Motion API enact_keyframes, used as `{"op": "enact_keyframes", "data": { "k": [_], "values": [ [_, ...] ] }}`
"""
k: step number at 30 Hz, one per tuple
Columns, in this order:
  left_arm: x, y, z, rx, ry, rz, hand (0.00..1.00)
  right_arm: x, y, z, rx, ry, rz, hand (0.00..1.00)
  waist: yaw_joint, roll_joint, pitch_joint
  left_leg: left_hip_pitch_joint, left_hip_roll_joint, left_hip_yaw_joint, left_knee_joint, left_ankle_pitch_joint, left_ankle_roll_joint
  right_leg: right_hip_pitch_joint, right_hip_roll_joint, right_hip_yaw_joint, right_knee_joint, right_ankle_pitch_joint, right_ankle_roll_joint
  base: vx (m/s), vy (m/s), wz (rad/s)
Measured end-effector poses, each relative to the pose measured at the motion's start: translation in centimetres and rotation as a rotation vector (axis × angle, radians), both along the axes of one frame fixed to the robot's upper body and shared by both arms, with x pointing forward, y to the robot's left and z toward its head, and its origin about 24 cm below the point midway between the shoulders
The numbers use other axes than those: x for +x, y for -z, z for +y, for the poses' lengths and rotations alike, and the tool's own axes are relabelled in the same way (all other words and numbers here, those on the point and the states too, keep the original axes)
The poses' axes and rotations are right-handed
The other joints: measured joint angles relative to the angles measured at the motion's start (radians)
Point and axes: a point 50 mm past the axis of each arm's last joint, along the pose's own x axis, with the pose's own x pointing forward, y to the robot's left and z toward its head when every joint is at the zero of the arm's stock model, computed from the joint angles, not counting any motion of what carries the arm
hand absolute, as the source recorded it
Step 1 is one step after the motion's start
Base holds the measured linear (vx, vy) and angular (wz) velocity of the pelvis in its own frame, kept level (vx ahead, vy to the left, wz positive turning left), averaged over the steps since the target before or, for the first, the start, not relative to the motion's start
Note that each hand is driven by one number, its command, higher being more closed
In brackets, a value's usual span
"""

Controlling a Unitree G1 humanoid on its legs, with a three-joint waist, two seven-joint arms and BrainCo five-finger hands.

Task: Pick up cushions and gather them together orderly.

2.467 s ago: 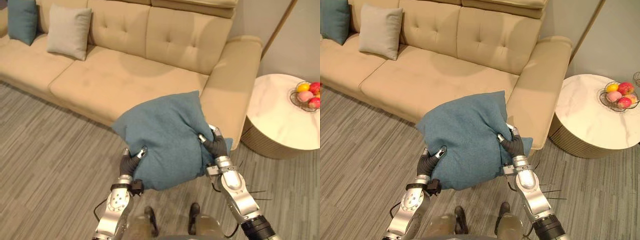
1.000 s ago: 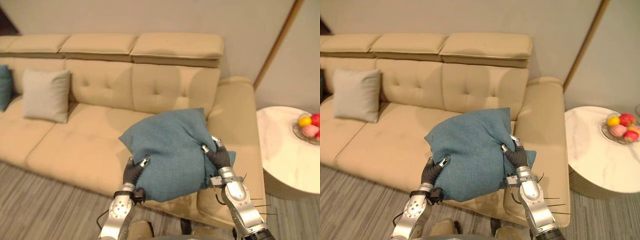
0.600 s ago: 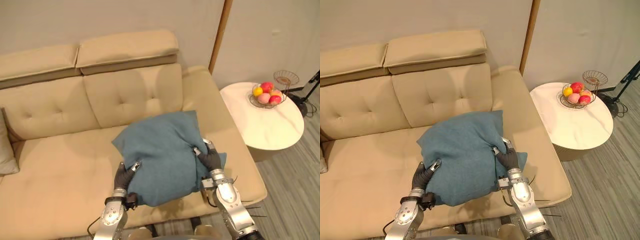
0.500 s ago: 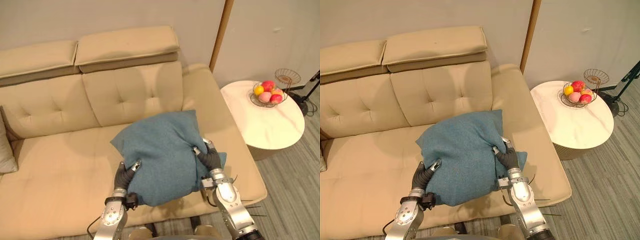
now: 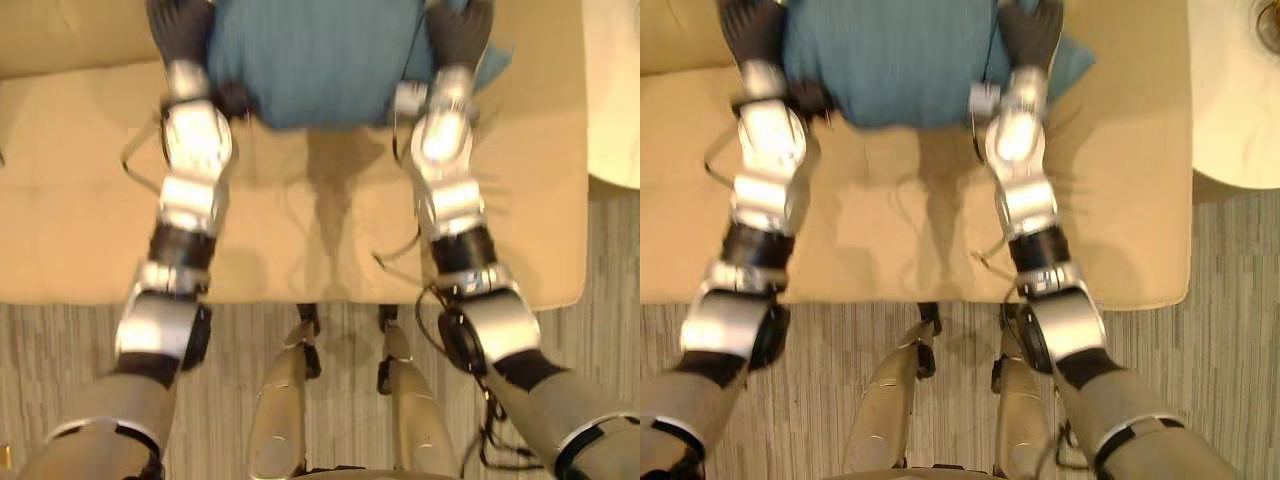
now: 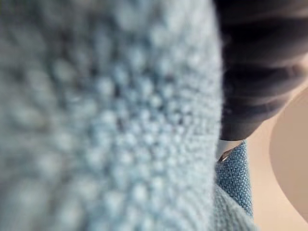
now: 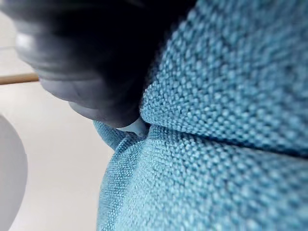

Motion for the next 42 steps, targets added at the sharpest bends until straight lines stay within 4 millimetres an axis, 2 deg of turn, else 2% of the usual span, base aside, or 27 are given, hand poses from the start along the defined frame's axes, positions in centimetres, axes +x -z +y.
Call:
{"op": "enact_keyframes", "data": {
  "k": [1, 2, 3, 5, 6, 8, 15, 16, 18, 20, 21, 24, 26, 31, 34, 36, 38, 39, 41, 42],
  "values": [
    [-0.1, -1.1, -0.2, -0.004, 0.000, -0.018, 0.00, -0.2, -0.9, -0.1, 0.015, 0.008, -0.018, 1.00, -0.003, 0.000, 0.000, -0.005, -0.004, -0.002, -0.018, 0.013, 0.001, -0.010, -0.002, -0.003, 0.000, 0.001, 0.000, -0.06, 0.017, 0.19],
    [-0.5, -3.4, -0.5, -0.016, -0.003, -0.061, 0.00, -0.5, -2.7, -0.2, 0.042, 0.027, -0.055, 0.00, -0.011, 0.000, 0.001, -0.010, -0.016, -0.007, -0.069, 0.046, 0.003, -0.034, -0.004, -0.012, 0.000, 0.005, 0.000, -0.06, 0.018, 0.22],
    [-1.0, -5.5, -0.7, -0.030, -0.010, -0.100, 0.00, -0.9, -4.5, -0.4, 0.054, 0.049, -0.088, 0.00, -0.024, -0.001, 0.011, -0.010, -0.023, -0.017, -0.120, 0.078, 0.002, -0.053, -0.004, -0.022, -0.001, 0.007, 0.000, -0.05, 0.027, 0.21],
    [-1.6, -8.0, -1.1, -0.050, -0.015, -0.134, 0.00, -1.2, -6.4, -1.3, 0.065, 0.093, -0.119, 0.00, -0.025, -0.002, 0.020, -0.015, -0.033, -0.028, -0.197, 0.127, 0.004, -0.086, -0.001, -0.035, -0.001, 0.008, -0.002, -0.02, 0.067, 0.17],
    [-2.0, -9.3, -1.2, -0.057, -0.015, -0.151, 0.00, -1.3, -7.5, -1.8, 0.062, 0.115, -0.127, 0.00, -0.028, -0.001, 0.045, -0.030, -0.033, -0.041, -0.197, 0.132, 0.003, -0.093, 0.000, -0.047, -0.001, 0.009, -0.002, 0.01, 0.085, 0.18],
    [-2.3, -10.5, -1.4, -0.064, -0.017, -0.151, 0.00, -0.9, -8.6, -3.0, 0.064, 0.139, -0.104, 0.00, -0.028, -0.001, 0.066, -0.065, -0.033, -0.055, -0.197, 0.139, 0.005, -0.122, 0.000, -0.059, -0.002, 0.010, -0.004, 0.03, 0.089, 0.19],
    [-0.5, -9.4, -0.5, -0.112, 0.030, -0.030, 0.00, 1.5, -7.2, -4.5, 0.048, 0.019, 0.076, 0.00, -0.022, -0.001, 0.106, -0.175, -0.023, -0.083, -0.196, 0.152, 0.000, -0.208, 0.002, -0.102, -0.001, 0.011, -0.004, 0.06, 0.132, 0.15],
    [-0.4, -9.2, -0.3, -0.124, 0.047, -0.026, 0.00, 1.9, -6.8, -4.3, 0.037, 0.003, 0.105, 0.00, -0.020, -0.002, 0.128, -0.178, -0.023, -0.083, -0.196, 0.152, 0.000, -0.209, 0.001, -0.103, -0.001, 0.011, -0.004, 0.06, 0.162, 0.04],
    [0.3, -7.9, 0.0, -0.128, 0.060, 0.014, 0.00, 2.6, -5.7, -3.9, -0.009, -0.011, 0.153, 0.00, -0.019, -0.001, 0.141, -0.184, -0.023, -0.081, -0.196, 0.152, 0.000, -0.215, 0.000, -0.104, -0.001, 0.011, -0.003, 0.06, 0.159, 0.01],
    [2.2, -4.1, 0.3, -0.167, 0.088, 0.117, 0.00, 2.8, -4.8, -3.6, -0.034, -0.029, 0.162, 0.00, -0.022, -0.001, 0.141, -0.185, -0.023, -0.077, -0.196, 0.151, -0.001, -0.216, -0.001, -0.105, -0.001, 0.012, -0.003, 0.06, 0.173, -0.01],
    [2.6, -3.1, 0.4, -0.177, 0.092, 0.142, 0.00, 2.6, -4.9, -3.6, -0.033, -0.032, 0.151, 0.00, -0.021, -0.001, 0.141, -0.185, -0.023, -0.077, -0.196, 0.151, -0.001, -0.216, -0.001, -0.104, -0.001, 0.012, -0.003, 0.05, 0.163, -0.01],
    [4.1, 1.6, 0.7, -0.228, 0.107, 0.262, 0.00, 2.5, -3.8, -4.2, -0.044, -0.045, 0.131, 0.00, -0.022, -0.001, 0.141, -0.184, -0.018, -0.075, -0.196, 0.151, -0.001, -0.215, 0.003, -0.103, -0.001, 0.012, -0.003, 0.02, 0.108, -0.02],
    [4.4, 3.3, 1.1, -0.251, 0.102, 0.301, 0.00, 2.6, -2.6, -4.5, -0.046, -0.046, 0.132, 0.00, -0.021, -0.001, 0.141, -0.181, -0.012, -0.067, -0.195, 0.151, -0.001, -0.215, 0.008, -0.097, -0.001, 0.011, -0.003, 0.00, 0.107, -0.07],
    [3.9, 3.6, 2.4, -0.278, 0.091, 0.265, 0.00, 2.2, -0.9, -4.5, -0.041, -0.074, 0.123, 0.00, -0.017, -0.001, 0.141, -0.145, -0.004, -0.046, -0.195, 0.151, -0.002, -0.190, 0.015, -0.086, -0.001, 0.011, -0.003, -0.04, 0.063, -0.10],
    [2.6, 3.1, 4.1, -0.241, 0.066, 0.186, 0.00, 0.9, 0.0, -5.5, -0.050, -0.078, 0.054, 0.00, -0.019, -0.001, 0.141, -0.097, 0.004, -0.043, -0.195, 0.150, -0.005, -0.143, 0.023, -0.083, -0.001, 0.010, -0.004, -0.04, 0.024, -0.05],
    [1.4, 3.7, 5.4, -0.206, 0.033, 0.133, 0.00, -0.2, 1.3, -6.5, -0.067, -0.068, 0.025, 0.00, -0.018, -0.002, 0.141, -0.048, 0.009, -0.041, -0.193, 0.141, -0.015, -0.093, 0.027, -0.082, -0.001, 0.001, -0.011, -0.01, 0.002, -0.02],
    [-0.3, 6.1, 6.4, -0.161, 0.009, 0.102, 0.00, -1.7, 4.5, -8.0, -0.091, -0.048, 0.021, 0.00, -0.013, -0.003, 0.139, 0.002, 0.022, -0.045, -0.122, 0.093, -0.027, -0.008, 0.031, -0.090, 0.003, -0.019, -0.019, -0.02, -0.031, 0.07],
    [-0.7, 7.1, 6.6, -0.151, 0.006, 0.105, 0.00, -2.1, 5.5, -8.3, -0.101, -0.047, 0.027, 0.00, -0.010, -0.003, 0.139, 0.018, 0.026, -0.046, -0.105, 0.080, -0.027, 0.010, 0.032, -0.090, 0.013, -0.032, -0.017, -0.01, -0.052, 0.03],
    [-2.3, 12.6, 7.1, -0.112, 0.015, 0.189, 0.00, -3.6, 10.7, -9.5, -0.153, -0.047, 0.121, 0.00, -0.007, -0.002, 0.137, 0.100, 0.040, -0.054, -0.046, 0.028, -0.032, 0.096, 0.036, -0.100, 0.069, -0.087, -0.019, 0.03, -0.049, 0.05],
    [-2.8, 14.3, 7.0, -0.115, 0.022, 0.224, 0.00, -4.2, 12.5, -9.8, -0.160, -0.048, 0.165, 0.00, -0.006, -0.002, 0.136, 0.129, 0.042, -0.056, -0.042, 0.018, -0.034, 0.123, 0.037, -0.102, 0.083, -0.103, -0.020, 0.06, -0.036, 0.10]
  ]
}}
